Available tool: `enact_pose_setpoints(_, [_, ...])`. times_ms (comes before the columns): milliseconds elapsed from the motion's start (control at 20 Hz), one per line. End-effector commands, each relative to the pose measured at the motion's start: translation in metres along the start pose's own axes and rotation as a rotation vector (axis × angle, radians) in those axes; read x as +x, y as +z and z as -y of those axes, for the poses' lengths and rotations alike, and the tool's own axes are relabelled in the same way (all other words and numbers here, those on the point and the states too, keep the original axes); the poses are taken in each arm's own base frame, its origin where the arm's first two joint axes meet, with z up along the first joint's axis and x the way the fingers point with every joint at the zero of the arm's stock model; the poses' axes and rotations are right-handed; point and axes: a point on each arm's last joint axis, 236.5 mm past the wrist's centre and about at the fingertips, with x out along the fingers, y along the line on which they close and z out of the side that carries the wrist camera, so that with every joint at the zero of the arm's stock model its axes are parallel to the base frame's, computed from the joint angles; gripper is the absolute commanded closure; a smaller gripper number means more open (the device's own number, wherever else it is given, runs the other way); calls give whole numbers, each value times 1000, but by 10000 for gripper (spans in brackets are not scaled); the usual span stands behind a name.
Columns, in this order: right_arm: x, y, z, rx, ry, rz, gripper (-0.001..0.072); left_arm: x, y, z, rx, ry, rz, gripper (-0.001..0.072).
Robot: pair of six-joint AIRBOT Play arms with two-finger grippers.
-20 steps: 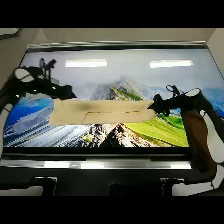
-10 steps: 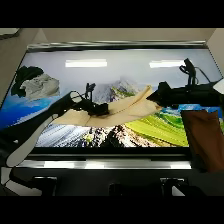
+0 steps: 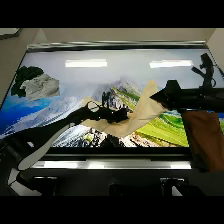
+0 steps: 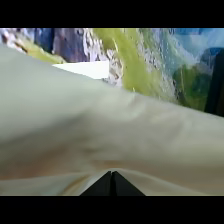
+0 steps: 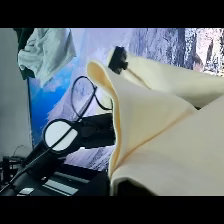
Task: Fold the shirts.
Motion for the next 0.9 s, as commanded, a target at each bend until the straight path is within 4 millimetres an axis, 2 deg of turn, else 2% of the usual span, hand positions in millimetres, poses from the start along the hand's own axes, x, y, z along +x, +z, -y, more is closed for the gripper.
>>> enact_pose_setpoints(0, [33, 13, -6, 16, 64, -15, 675, -77, 76, -18, 93, 101, 201, 679])
enact_pose_setpoints(100, [73, 16, -23, 22, 129, -26, 675, -171, 137, -30, 123, 168, 397, 678])
enact_pose_setpoints(150, [97, 14, -34, 28, 171, -35, 675, -225, 160, -33, 133, 191, 500, 678])
enact_pose_setpoints(200, [121, 11, -44, 42, 209, -45, 675, -274, 176, -35, 135, 209, 591, 678])
enact_pose_setpoints(300, [175, -2, -57, 100, 271, -76, 675, -367, 189, -38, 136, 250, 754, 677])
enact_pose_setpoints(400, [225, -19, -55, 164, 284, -104, 675, -443, 183, -38, 148, 305, 877, 677])
enact_pose_setpoints(550, [290, -51, -36, 281, 272, -157, 674, -514, 159, -34, 173, 392, 983, 676])
enact_pose_setpoints(650, [321, -67, -22, 355, 262, -175, 673, -539, 143, -27, 194, 435, 1021, 676])
enact_pose_setpoints(700, [332, -72, -15, 392, 250, -178, 672, -545, 137, -24, 205, 448, 1030, 676])
enact_pose_setpoints(750, [341, -79, -10, 428, 246, -192, 637, -547, 133, -20, 215, 455, 1032, 676])
enact_pose_setpoints(800, [345, -84, -9, 453, 248, -210, 559, -547, 131, -17, 220, 452, 1029, 676])
enact_pose_setpoints(850, [345, -88, -10, 459, 256, -226, 339, -546, 130, -17, 220, 451, 1025, 676])
